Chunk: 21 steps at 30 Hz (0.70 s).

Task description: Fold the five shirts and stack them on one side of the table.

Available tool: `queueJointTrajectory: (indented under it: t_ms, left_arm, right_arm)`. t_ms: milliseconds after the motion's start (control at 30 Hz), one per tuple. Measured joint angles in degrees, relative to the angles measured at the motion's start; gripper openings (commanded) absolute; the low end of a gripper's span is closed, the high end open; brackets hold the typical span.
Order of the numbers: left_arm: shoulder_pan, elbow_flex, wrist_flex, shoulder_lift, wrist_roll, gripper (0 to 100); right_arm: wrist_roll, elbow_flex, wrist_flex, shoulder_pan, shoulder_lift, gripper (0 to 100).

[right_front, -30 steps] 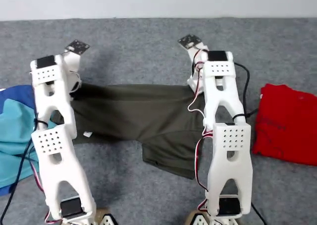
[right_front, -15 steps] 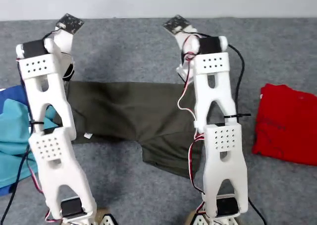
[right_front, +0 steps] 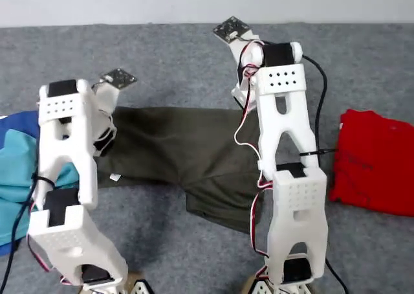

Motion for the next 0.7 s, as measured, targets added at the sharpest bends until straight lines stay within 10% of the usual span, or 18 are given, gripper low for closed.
queueJointTrajectory:
  t_ms: [333, 700]
  left_arm:
    - [-2.73, 18.73, -12.4, -0.18, 0.0, 2]
    - [-2.29, 21.19, -5.45, -9.93, -2.02, 2]
  right_arm:
    - [0.0, 9.76, 0.0, 0.0, -9.58, 1.0]
    - [0.0, 10.02, 0.0, 0.09, -19.6, 1.0]
